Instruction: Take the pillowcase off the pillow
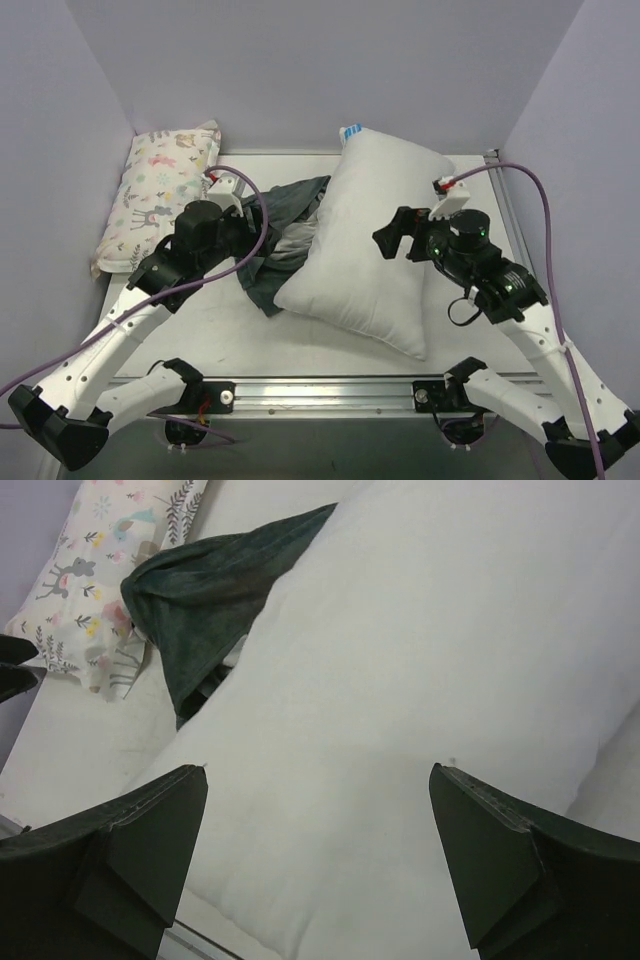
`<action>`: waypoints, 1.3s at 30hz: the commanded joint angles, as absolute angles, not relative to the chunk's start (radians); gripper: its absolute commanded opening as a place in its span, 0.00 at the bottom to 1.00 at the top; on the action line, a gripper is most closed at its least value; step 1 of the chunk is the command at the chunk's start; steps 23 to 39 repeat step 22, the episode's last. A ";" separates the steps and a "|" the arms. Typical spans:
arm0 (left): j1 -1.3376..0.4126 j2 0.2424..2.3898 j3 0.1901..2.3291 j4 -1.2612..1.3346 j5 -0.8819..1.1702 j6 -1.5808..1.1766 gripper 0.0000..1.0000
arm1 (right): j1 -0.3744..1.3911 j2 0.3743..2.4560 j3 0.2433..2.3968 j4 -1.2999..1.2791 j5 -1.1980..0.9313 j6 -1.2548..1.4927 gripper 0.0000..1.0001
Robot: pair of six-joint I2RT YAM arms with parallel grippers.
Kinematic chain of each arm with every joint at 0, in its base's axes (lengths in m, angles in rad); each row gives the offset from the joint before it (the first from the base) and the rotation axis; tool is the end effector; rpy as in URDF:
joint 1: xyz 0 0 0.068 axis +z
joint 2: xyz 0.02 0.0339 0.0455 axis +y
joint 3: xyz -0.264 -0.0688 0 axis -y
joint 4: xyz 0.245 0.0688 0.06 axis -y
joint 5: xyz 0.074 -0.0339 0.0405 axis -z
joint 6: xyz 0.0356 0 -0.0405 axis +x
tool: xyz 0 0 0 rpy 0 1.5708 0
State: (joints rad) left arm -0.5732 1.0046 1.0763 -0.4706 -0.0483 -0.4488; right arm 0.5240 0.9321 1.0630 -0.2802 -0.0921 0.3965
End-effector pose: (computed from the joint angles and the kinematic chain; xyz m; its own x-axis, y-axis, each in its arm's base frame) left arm 0.1853 -0.1175 0.3711 -0.5128 -0.1848 -0.8384 0.3128 0.8692 -0.3829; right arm 0.1767 0.1059 0.4006 -0.3416 0.2467 -0.9069 -0.4825 0.7820 0.3945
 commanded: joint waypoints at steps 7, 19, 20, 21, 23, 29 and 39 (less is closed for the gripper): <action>-0.646 0.894 1.009 -0.506 -0.086 -0.384 0.77 | 0.517 0.721 0.905 -0.420 0.064 0.396 1.00; -0.652 0.858 0.994 -0.525 -0.083 -0.368 0.77 | 0.518 0.721 0.880 -0.423 0.046 0.410 1.00; -0.652 0.856 0.996 -0.528 -0.083 -0.368 0.77 | 0.518 0.721 0.881 -0.423 0.046 0.410 1.00; -0.652 0.854 0.996 -0.528 -0.081 -0.367 0.77 | 0.518 0.722 0.881 -0.420 0.041 0.408 1.00; -0.652 0.853 0.997 -0.529 -0.080 -0.362 0.77 | 0.520 0.729 0.882 -0.417 0.043 0.407 1.00; -0.652 0.853 0.997 -0.529 -0.080 -0.362 0.77 | 0.520 0.729 0.882 -0.417 0.043 0.407 1.00; -0.652 0.853 0.997 -0.529 -0.080 -0.362 0.77 | 0.520 0.729 0.882 -0.417 0.043 0.407 1.00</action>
